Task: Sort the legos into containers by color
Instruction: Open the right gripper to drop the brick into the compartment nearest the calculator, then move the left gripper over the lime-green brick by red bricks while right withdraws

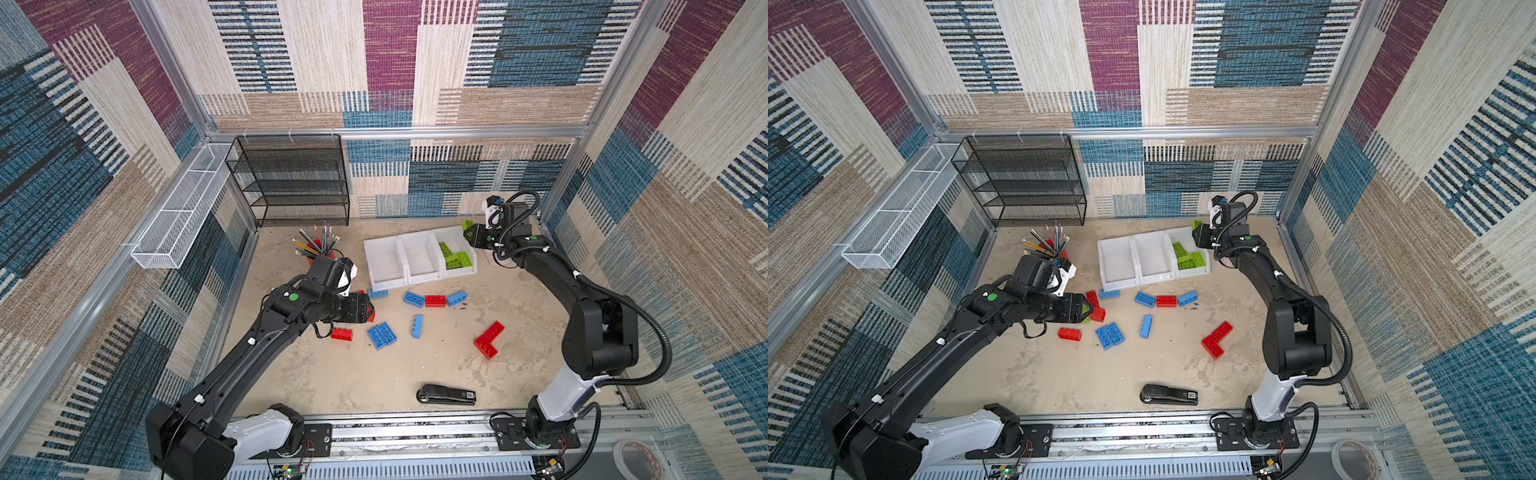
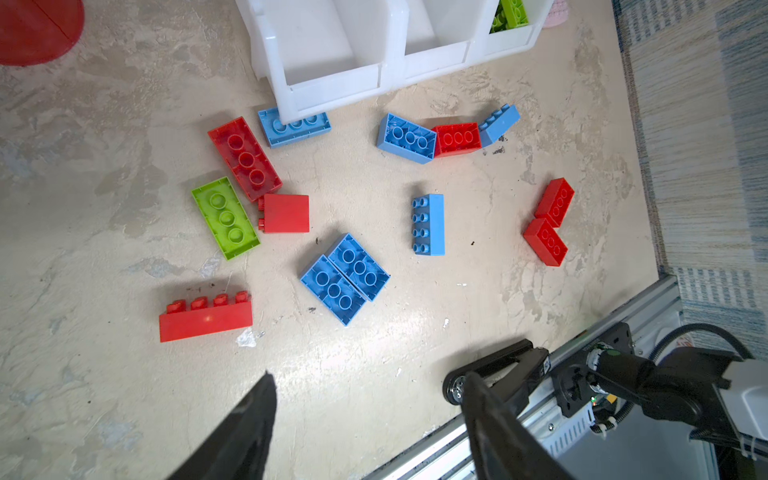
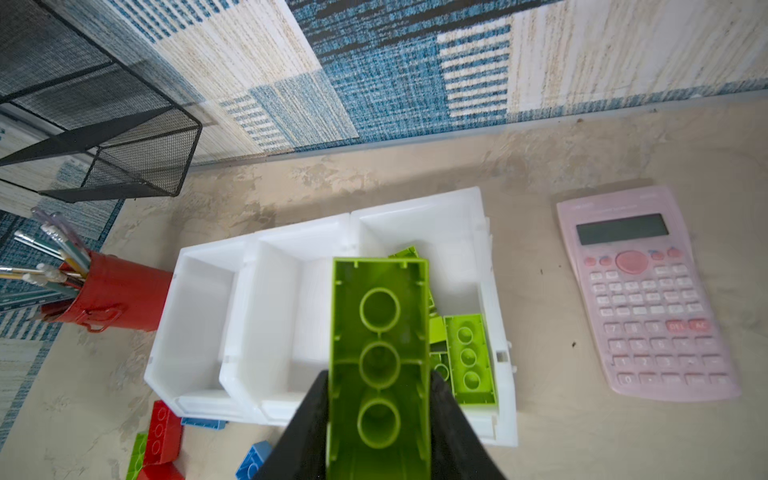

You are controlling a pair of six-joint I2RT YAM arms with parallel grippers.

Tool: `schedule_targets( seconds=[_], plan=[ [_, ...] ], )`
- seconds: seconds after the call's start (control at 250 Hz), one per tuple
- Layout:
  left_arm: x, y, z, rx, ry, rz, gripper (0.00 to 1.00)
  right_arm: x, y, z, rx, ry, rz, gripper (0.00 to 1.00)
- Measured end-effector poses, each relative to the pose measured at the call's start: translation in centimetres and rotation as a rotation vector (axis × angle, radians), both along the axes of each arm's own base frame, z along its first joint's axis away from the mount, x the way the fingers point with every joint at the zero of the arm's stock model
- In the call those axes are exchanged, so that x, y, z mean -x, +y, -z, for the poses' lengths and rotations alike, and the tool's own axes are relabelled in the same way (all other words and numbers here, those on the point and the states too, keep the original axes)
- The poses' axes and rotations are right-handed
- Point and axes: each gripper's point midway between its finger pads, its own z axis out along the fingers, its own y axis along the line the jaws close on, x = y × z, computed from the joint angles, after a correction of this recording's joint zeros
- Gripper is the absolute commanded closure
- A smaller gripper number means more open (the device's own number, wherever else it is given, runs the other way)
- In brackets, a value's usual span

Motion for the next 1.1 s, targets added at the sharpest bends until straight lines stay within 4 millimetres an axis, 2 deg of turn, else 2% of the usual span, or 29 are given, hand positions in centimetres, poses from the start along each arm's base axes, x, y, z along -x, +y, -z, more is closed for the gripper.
schedule_targets(
  seconds=[0.132,0.28,0.36,0.48,0.58,0.808,0.932,1.1],
  plan=[
    [-0.8,0.4,0.5,-0.028,-0.007,-0.019,0.23,-1.3,0.6,1.6,0.006,0.024,-0.026,0.64],
    [-1.7,1.2,1.5,-0.068,0.001,-0.055,0.21,-1.9,0.8,4.5,0.006,0.086,-0.037,0.62],
    [-2.0,1.8,2.0,-0.083,0.009,-0.074,0.19,-2.1,0.9,5.7,0.006,0.111,-0.04,0.55],
    [-2.4,2.7,2.8,-0.106,0.019,-0.105,0.17,-2.7,1.1,6.1,0.003,0.118,-0.046,0.38],
    [-2.6,3.0,3.2,-0.113,0.032,-0.121,0.12,-3.0,1.1,6.1,0.004,0.112,-0.048,0.31],
    [-3.1,3.8,4.4,-0.154,0.054,-0.148,0.14,-3.0,1.1,5.1,0.007,0.093,-0.052,0.25],
    [-3.4,4.3,5.2,-0.186,0.07,-0.164,0.16,-1.7,1.0,2.9,0.003,0.049,-0.052,0.23],
    [-3.6,5.0,6.5,-0.225,0.108,-0.182,0.24,1.3,1.0,-0.4,-0.024,-0.043,-0.053,0.22]
  ],
)
